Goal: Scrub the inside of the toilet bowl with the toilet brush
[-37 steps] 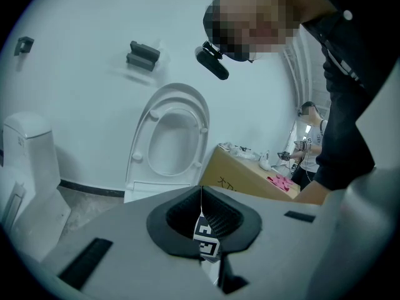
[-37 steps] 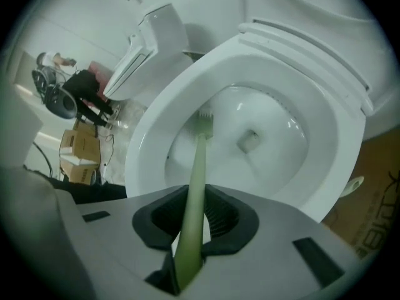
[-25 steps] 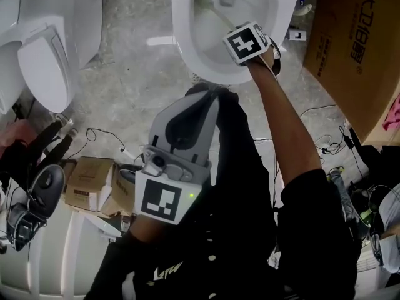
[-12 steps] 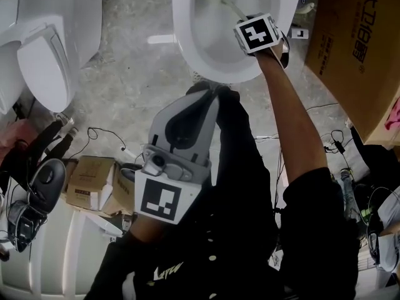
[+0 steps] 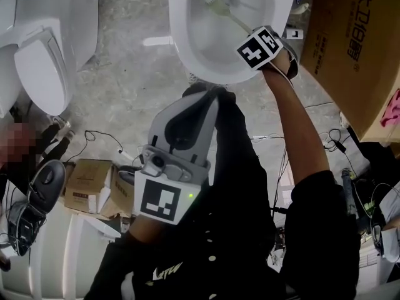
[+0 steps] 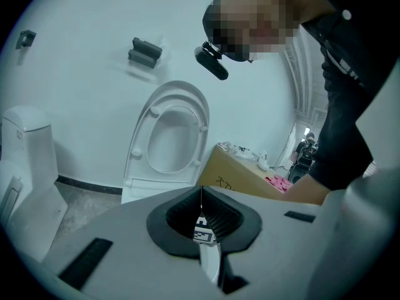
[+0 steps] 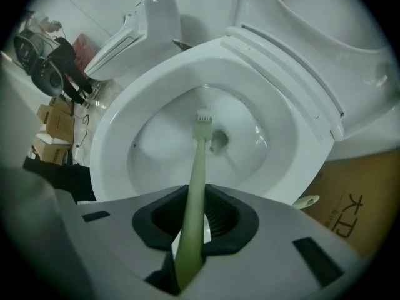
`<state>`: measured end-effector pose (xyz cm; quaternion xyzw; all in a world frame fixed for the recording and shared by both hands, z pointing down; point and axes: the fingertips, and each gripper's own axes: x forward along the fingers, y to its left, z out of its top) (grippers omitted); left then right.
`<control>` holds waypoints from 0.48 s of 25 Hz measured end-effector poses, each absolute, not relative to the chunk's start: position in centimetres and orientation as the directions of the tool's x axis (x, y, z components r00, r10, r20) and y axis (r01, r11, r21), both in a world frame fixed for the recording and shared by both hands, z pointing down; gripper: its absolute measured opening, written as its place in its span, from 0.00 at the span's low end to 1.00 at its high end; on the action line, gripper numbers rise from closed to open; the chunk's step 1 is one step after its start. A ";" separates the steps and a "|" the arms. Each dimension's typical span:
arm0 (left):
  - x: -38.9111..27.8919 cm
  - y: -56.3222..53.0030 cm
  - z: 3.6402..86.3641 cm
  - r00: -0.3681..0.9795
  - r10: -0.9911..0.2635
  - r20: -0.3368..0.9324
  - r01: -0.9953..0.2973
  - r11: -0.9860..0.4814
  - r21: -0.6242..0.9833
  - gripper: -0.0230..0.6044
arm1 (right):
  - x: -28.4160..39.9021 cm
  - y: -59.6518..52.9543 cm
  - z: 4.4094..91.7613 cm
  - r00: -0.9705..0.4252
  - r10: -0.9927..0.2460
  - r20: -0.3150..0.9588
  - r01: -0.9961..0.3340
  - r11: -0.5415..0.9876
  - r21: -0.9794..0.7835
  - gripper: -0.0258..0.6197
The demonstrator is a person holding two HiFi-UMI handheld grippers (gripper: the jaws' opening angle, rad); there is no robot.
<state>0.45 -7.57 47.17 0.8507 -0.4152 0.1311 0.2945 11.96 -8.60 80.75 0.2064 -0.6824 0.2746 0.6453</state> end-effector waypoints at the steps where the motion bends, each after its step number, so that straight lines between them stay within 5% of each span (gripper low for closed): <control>1: 0.4 -7.6 47.2 0.623 -0.627 0.468 -0.782 -0.484 0.392 0.08 | 12.4 -8.4 80.9 -0.059 0.082 0.995 -0.619 0.779 -0.101 0.17; 12: -1.5 -8.2 47.8 0.603 -0.638 0.479 -0.797 -0.460 0.391 0.08 | 13.0 -7.3 83.9 0.115 0.166 0.979 -0.460 0.883 -0.095 0.17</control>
